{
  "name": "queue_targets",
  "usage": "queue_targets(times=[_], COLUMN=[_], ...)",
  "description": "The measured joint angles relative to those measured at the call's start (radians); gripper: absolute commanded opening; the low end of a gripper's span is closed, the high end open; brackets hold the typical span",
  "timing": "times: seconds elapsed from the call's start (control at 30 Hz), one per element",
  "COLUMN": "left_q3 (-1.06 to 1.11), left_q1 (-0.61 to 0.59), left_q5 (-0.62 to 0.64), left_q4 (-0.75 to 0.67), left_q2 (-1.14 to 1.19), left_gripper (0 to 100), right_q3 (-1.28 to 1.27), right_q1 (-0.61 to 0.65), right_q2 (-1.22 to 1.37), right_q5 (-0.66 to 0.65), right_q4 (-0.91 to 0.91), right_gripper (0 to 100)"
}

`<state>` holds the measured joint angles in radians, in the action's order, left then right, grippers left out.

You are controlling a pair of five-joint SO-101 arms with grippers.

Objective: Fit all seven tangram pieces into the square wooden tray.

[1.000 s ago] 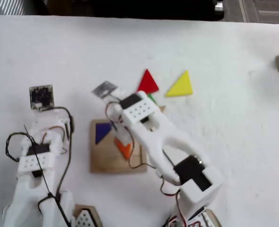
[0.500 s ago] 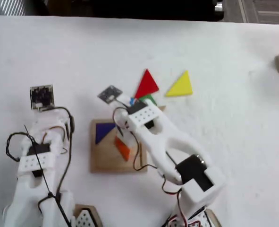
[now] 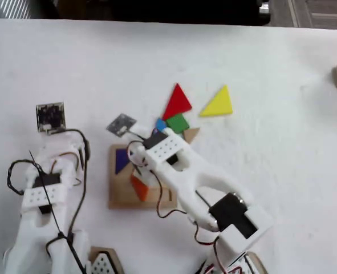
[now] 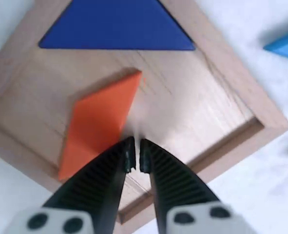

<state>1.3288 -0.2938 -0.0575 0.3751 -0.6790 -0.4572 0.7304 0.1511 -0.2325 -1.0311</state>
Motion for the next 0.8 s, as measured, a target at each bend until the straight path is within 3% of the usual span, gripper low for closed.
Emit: queue_targets(times=[0.4, 0.8], left_q3=[0.0, 0.0], left_q1=[0.0, 0.0], left_q5=[0.0, 0.0], left_q4=[0.0, 0.0], left_q2=[0.0, 0.0], left_gripper=[21, 21], right_q3=[0.0, -0.038], right_q1=[0.117, 0.061], right_q2=[0.0, -0.046], right_q5=[0.068, 0.06], right_q4=[-0.002, -0.098], right_gripper=[1.7, 1.7])
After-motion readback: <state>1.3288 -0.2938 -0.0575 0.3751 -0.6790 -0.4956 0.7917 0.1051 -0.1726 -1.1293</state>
